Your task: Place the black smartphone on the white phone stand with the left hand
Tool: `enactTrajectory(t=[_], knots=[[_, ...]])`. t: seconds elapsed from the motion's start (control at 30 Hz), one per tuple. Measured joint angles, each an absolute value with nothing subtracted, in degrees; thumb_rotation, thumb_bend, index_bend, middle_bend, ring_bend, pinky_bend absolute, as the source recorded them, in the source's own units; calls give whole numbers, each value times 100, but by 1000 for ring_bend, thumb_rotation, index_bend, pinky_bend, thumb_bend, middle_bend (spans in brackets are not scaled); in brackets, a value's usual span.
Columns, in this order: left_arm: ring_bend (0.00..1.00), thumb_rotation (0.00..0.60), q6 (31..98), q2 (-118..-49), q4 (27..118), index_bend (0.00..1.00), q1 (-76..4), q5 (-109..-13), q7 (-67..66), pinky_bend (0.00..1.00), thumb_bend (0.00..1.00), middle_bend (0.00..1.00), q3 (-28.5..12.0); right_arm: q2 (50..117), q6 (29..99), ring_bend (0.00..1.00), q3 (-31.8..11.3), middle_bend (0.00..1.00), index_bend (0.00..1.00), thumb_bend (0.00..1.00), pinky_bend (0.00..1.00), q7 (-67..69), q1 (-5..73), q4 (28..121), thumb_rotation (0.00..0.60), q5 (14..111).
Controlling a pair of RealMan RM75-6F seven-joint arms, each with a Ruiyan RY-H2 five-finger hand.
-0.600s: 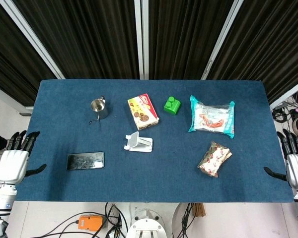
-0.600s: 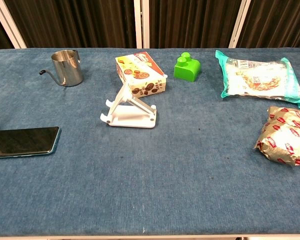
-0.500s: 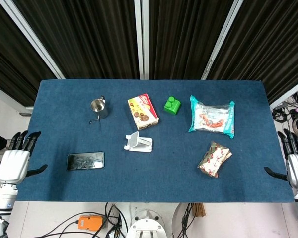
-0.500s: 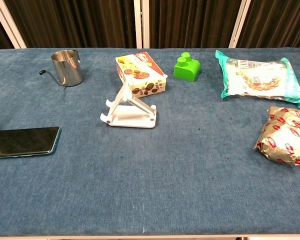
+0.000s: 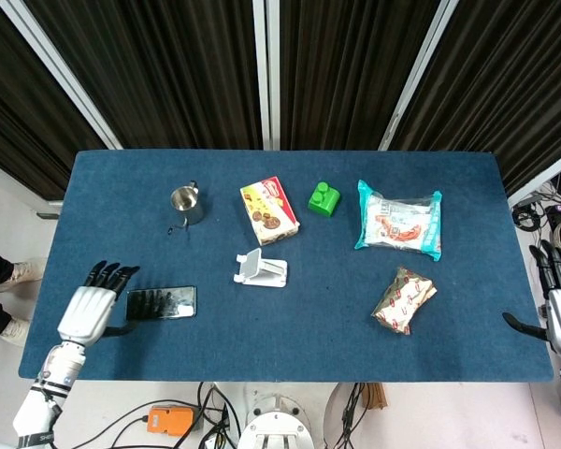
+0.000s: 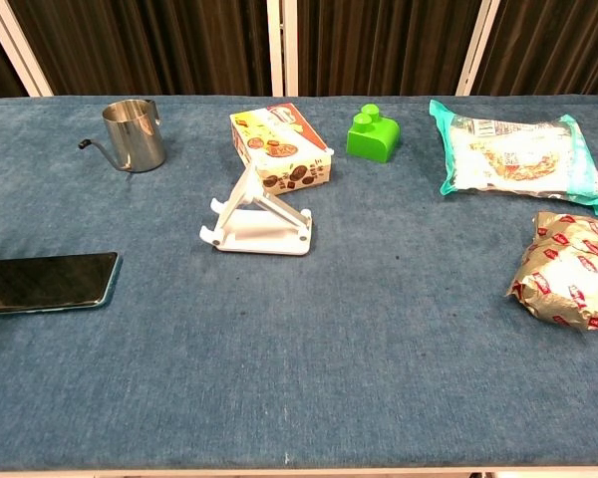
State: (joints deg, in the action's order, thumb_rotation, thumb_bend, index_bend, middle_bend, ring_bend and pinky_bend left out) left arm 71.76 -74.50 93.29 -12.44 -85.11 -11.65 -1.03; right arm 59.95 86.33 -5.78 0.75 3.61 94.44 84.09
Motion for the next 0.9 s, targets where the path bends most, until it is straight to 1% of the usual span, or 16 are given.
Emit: enactTrajectory(t=[0.13,0.23,0.43,0.57,0.9], knots=[[72,600,6798,-7731,9398,138,-1412,-8119,-1456,0,111,165,-116,6012,8588,0,-575,0,0,57,42,113,365,9411,600,8356],[64,600,6591,-7909,9465,157,-1529,-7841,-1711,0,120,165,-153,6019,8550,0,-576,0,0,54,41,132,381,9391,600,8345],[57,599,6387,-8167,9532,185,-1706,-7318,-2270,0,161,163,-243,6025,8534,0,-581,0,0,54,41,199,382,9331,600,8321],[49,599,6320,-8305,9574,194,-1812,-6983,-2555,0,180,159,-305,6044,8497,0,-578,0,0,57,41,252,383,9282,600,8293],[49,599,6420,-8583,9411,201,-1945,-6708,-3107,0,181,159,-291,6079,8483,0,-569,0,0,55,41,362,366,9179,600,8267]])
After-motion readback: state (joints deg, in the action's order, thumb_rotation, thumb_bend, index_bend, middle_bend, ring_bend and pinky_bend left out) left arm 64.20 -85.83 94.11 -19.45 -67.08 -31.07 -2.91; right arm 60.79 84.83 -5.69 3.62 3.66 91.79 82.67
